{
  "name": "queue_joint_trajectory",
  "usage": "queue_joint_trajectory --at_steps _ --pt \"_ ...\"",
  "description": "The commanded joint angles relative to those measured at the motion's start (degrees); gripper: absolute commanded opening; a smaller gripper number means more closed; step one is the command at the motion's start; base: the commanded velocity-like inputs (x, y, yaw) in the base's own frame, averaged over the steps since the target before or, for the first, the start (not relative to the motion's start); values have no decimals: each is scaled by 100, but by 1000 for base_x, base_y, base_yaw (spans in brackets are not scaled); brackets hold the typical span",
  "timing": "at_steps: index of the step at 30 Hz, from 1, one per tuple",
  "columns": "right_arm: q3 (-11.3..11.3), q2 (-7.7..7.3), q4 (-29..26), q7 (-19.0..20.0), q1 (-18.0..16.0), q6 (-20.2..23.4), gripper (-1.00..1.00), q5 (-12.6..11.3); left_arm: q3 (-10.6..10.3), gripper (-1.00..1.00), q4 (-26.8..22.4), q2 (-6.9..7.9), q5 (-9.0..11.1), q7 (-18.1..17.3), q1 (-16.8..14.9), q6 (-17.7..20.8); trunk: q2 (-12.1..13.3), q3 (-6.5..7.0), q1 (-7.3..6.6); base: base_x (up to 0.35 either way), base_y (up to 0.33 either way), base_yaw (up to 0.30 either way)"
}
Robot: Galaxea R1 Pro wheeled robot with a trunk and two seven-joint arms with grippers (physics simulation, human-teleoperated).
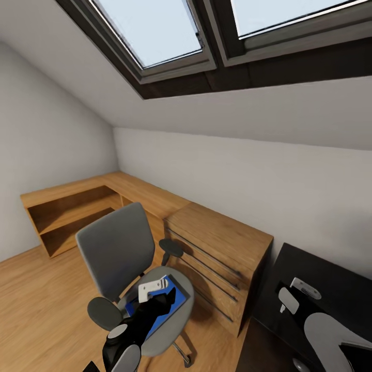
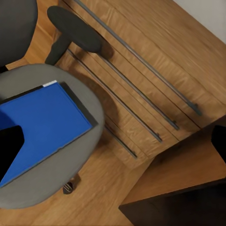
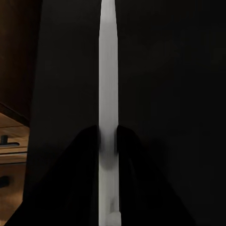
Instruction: In the bedroom, organize the workspace by keeping the computer under the desk, ensuring the monitor is on the desk, placing the keyboard on the desk next to the monitor, placing the mouse on the desk next to the keyboard, moving the folder from the swivel chair onto the desk next to the mouse, stacking the notebook on top of the folder with the pen on top of the notebook, and positioning the swivel chair next to the desk.
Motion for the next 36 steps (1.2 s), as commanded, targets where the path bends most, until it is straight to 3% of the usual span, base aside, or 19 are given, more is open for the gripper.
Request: queue_joint_trajectory --at_steps 1,15,21,22,36 --pt "-1 0 -14 -21 -1 33 -100 -21 -12 100 -9 5 40 50 -8 8 -49 -28 24 0 0 0" --pt "-1 0 -13 -32 0 34 -100 -21 -12 100 -9 5 47 51 -3 8 -611 -279 331 0 0 0" --pt "-1 0 -15 -32 -3 28 -100 -22 -12 100 -9 5 47 51 -7 9 -611 -279 331 0 0 0" --pt "-2 0 -15 -32 -2 28 100 -24 -12 100 -9 7 47 51 -5 9 -611 -279 331 0 0 0" --pt "-18 0 -15 -35 -1 13 100 -30 -12 100 -9 7 47 51 -6 8 -611 -279 331 0 0 0"
